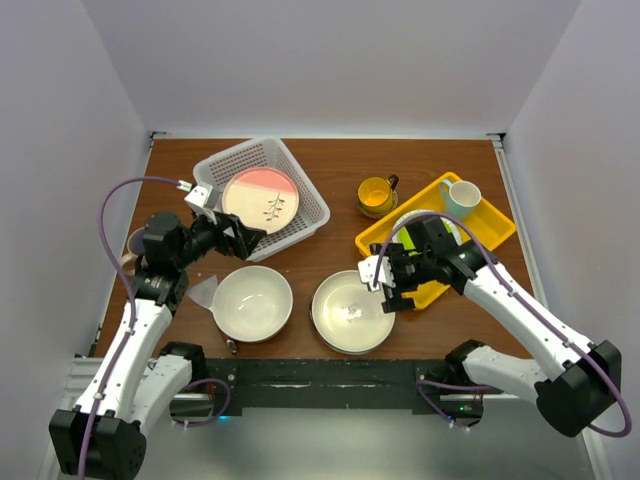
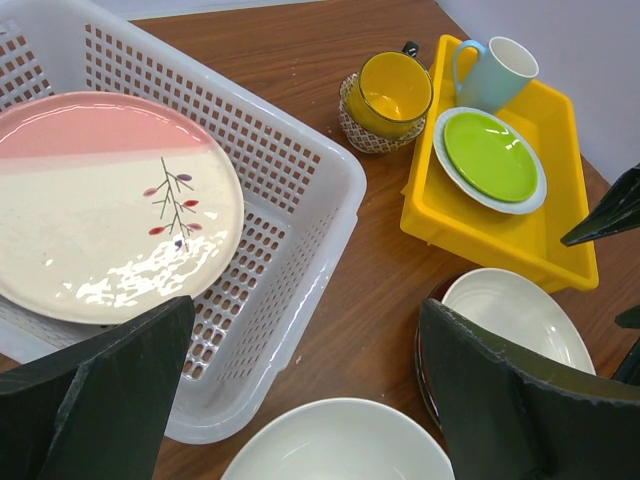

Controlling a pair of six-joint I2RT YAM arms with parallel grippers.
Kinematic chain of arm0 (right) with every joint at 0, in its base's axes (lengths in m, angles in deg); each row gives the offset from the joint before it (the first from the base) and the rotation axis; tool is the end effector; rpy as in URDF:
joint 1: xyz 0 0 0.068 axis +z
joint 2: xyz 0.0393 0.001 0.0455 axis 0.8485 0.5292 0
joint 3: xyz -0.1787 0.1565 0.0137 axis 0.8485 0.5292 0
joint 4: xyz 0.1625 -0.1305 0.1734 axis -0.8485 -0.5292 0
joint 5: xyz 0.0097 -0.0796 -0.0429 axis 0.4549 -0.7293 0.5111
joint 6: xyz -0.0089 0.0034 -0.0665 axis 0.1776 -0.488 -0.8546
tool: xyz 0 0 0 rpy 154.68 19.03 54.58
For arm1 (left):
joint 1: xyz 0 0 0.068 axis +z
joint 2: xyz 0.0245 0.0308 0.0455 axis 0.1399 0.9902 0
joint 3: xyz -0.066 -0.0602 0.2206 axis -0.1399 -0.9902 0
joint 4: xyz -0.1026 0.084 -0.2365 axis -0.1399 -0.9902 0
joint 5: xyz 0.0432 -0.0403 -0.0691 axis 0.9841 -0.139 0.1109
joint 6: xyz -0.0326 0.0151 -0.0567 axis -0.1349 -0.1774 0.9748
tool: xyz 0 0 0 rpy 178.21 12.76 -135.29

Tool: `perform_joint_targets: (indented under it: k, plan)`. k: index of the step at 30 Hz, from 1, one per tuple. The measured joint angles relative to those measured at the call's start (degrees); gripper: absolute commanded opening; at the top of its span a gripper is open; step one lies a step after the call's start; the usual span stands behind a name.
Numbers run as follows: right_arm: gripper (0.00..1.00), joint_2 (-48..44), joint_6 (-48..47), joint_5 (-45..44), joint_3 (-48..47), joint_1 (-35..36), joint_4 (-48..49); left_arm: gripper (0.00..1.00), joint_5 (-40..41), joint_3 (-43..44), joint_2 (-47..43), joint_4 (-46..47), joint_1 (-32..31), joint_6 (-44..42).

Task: Place the mixed dishes into the plastic bin
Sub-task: Pick up the plate at the center of the board.

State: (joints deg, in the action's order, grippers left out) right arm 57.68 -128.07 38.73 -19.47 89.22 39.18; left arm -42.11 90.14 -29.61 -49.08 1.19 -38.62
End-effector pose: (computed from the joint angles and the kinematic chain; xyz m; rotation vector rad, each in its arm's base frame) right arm 0.1857 0.1460 0.2261 -1.9509 1.4340 0.4620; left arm 0.2350 -0.0559 0.2692 0.2847 1.8027 -0.7377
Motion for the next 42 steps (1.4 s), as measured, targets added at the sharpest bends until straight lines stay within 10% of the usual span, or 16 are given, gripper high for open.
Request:
perform_joint_targets:
  k: [7,16,20,42]
  plan:
    - [0.98,2.49,12.33,-7.50,-0.98,0.37,6.01,1.00,0.07,0.00,0.22,0.00,0.00,0.00]
    - [0.72,8.74,25.73,-11.96,-2.45,0.42,14.12,1.00,0.15,0.00,0.26,0.00,0.00,0.00]
    - [0.56,11.21,26.95,-9.16,-2.47,0.48,14.64,1.00,0.15,0.00,0.28,0.00,0.00,0.00]
    - [0.43,26.18,25.03,-6.19,-6.91,1.20,16.52,1.00,-0.04,-0.02,0.42,0.00,0.00,0.02]
